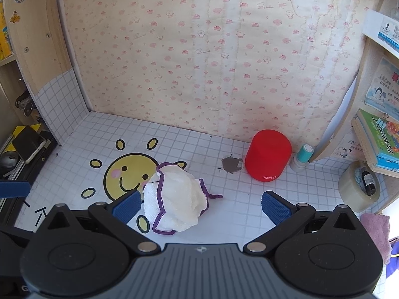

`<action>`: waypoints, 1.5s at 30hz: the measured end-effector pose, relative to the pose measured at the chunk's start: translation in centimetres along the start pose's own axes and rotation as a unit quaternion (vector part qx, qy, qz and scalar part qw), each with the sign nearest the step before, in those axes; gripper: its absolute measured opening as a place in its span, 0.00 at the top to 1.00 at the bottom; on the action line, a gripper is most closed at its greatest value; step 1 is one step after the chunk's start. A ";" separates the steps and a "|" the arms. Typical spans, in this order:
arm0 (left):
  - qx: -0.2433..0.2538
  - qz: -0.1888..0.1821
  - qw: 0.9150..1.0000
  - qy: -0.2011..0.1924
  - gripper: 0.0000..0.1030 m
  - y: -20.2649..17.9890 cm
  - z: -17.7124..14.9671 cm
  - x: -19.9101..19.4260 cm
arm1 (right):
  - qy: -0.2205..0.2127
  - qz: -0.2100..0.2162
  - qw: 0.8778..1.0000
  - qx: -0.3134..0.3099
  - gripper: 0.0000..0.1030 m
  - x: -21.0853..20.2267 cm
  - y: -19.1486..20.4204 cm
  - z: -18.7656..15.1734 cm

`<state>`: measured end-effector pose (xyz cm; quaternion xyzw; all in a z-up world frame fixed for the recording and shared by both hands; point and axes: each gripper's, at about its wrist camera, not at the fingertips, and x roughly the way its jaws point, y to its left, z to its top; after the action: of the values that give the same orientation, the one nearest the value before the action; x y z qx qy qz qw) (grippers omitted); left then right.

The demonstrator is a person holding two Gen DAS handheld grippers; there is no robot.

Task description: Fold towel

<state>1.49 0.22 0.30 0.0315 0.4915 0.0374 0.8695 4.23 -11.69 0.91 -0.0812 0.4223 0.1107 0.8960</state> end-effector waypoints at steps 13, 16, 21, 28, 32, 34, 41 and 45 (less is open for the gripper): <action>0.005 -0.002 1.000 -0.005 0.02 -0.1 -0.6 -0.1 | 0.000 0.002 1.000 0.001 0.00 0.1 -0.3 0.1; 0.003 -0.003 1.000 -0.005 0.02 -0.1 -0.6 -0.2 | -0.001 0.002 1.000 0.000 0.00 0.1 -0.4 0.2; 0.000 -0.003 1.000 -0.005 0.02 0.0 -0.5 -0.2 | 0.000 0.003 1.000 -0.001 0.00 0.1 -0.3 0.3; -0.002 -0.003 1.000 -0.004 0.02 0.2 -0.6 -0.3 | 0.001 0.004 1.000 -0.003 0.00 0.1 -0.1 0.3; -0.003 -0.001 1.000 -0.003 0.02 0.3 -0.6 -0.3 | 0.000 0.004 1.000 -0.003 0.00 0.0 -0.1 0.3; -0.004 -0.002 1.000 -0.002 0.02 0.4 -0.6 -0.2 | 0.000 0.006 1.000 -0.004 0.00 0.1 -0.1 0.3; -0.017 -0.013 1.000 0.003 0.01 1.1 -1.1 0.4 | 0.005 0.006 1.000 -0.001 0.00 0.3 -0.4 0.1; -0.010 0.003 1.000 0.003 0.01 1.0 -1.6 0.8 | 0.007 0.010 1.000 -0.001 0.00 0.6 -0.6 -0.3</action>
<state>0.48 1.29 -1.08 0.0244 0.4938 0.0447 0.8681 4.56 -12.26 0.29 -0.0785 0.4288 0.1199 0.8919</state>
